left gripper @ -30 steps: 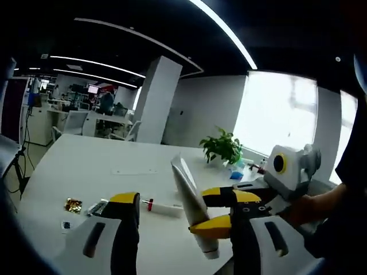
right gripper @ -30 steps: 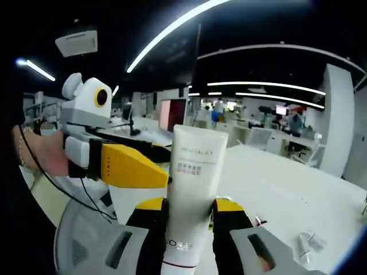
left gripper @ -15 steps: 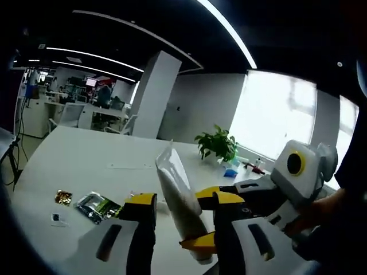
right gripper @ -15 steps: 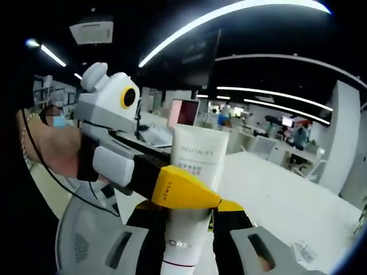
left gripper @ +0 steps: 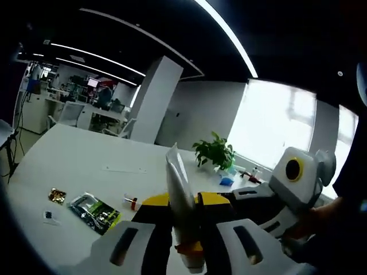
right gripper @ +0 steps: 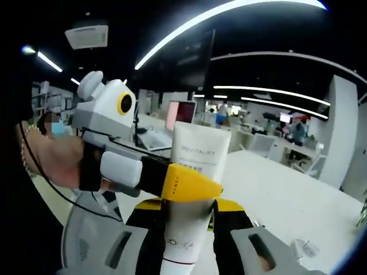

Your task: Arrange the skincare products in the storage area until every visible bottle or jar stands upright without overlapping.

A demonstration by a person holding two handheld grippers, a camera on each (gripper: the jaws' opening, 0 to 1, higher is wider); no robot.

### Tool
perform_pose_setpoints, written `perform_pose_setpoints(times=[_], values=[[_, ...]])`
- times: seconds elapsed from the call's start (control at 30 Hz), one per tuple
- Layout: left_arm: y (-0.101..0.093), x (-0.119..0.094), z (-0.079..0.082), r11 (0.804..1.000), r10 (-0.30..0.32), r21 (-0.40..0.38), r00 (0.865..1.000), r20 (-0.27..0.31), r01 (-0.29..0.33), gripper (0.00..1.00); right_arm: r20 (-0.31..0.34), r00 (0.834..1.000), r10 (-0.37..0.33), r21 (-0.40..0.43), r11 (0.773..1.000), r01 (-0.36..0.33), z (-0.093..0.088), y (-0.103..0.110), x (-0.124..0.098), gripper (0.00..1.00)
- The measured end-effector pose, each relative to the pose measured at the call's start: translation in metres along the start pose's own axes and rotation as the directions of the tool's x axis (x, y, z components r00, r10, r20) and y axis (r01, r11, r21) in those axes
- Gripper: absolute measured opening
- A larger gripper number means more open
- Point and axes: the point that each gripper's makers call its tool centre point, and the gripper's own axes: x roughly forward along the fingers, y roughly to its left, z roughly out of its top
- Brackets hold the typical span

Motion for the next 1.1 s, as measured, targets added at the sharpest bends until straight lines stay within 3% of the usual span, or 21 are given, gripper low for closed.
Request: perform_pose_setpoints(times=[0.27, 0.33, 0.4, 0.53, 0.6, 0.73, 0.77, 0.8, 0.87, 0.93, 0.97, 1.0, 1.1], values=[[-0.009, 0.005, 0.011, 0.996, -0.066, 0.052, 0.997, -0.035, 0.068, 0.1, 0.017, 1.0, -0.018, 0.03, 0.999, 0.018, 0.013, -0.005, -0.006, 0.26], [-0.01, 0.005, 0.012, 0.992, -0.089, 0.083, 0.995, -0.054, 0.093, 0.09, 0.022, 1.0, 0.006, 0.064, 0.998, -0.008, 0.017, -0.005, -0.008, 0.25], [-0.011, 0.005, 0.016, 0.99, -0.108, 0.087, 0.993, -0.057, 0.112, 0.08, 0.082, 0.996, 0.044, 0.177, 0.983, -0.058, 0.025, -0.006, -0.011, 0.24], [-0.021, 0.006, 0.023, 0.973, -0.205, 0.088, 0.975, -0.086, 0.213, 0.08, 0.124, 0.989, 0.084, 0.196, 0.975, -0.107, 0.03, -0.009, -0.02, 0.23], [-0.023, 0.007, 0.026, 0.969, -0.223, 0.092, 0.97, -0.092, 0.231, 0.08, 0.133, 0.987, 0.092, 0.185, 0.976, -0.116, 0.03, -0.012, -0.021, 0.24], [-0.035, 0.009, 0.035, 0.942, -0.308, 0.105, 0.945, -0.109, 0.319, 0.08, 0.147, 0.981, 0.126, 0.174, 0.973, -0.152, 0.032, -0.014, -0.025, 0.25], [-0.041, 0.008, 0.038, 0.925, -0.35, 0.115, 0.929, -0.116, 0.363, 0.08, 0.175, 0.973, 0.147, 0.213, 0.96, -0.183, 0.035, -0.014, -0.028, 0.26], [-0.044, 0.008, 0.042, 0.918, -0.365, 0.123, 0.924, -0.116, 0.378, 0.08, 0.18, 0.971, 0.158, 0.243, 0.949, -0.199, 0.036, -0.015, -0.03, 0.28], [-0.055, 0.005, 0.048, 0.885, -0.43, 0.138, 0.894, -0.123, 0.444, 0.08, 0.177, 0.968, 0.178, 0.231, 0.949, -0.217, 0.036, -0.019, -0.035, 0.32], [-0.064, 0.003, 0.053, 0.86, -0.477, 0.141, 0.87, -0.127, 0.491, 0.08, 0.183, 0.958, 0.221, 0.204, 0.944, -0.257, 0.039, -0.017, -0.039, 0.34], [-0.067, 0.003, 0.055, 0.853, -0.488, 0.141, 0.863, -0.13, 0.503, 0.08, 0.197, 0.945, 0.261, 0.198, 0.933, -0.299, 0.042, -0.014, -0.043, 0.33], [-0.072, 0.002, 0.056, 0.836, -0.512, 0.148, 0.848, -0.139, 0.529, 0.08, 0.206, 0.936, 0.285, 0.19, 0.927, -0.324, 0.045, -0.012, -0.045, 0.32], [-0.08, 0.001, 0.057, 0.814, -0.538, 0.159, 0.828, -0.159, 0.559, 0.08, 0.238, 0.912, 0.336, 0.183, 0.906, -0.381, 0.054, -0.011, -0.051, 0.28]])
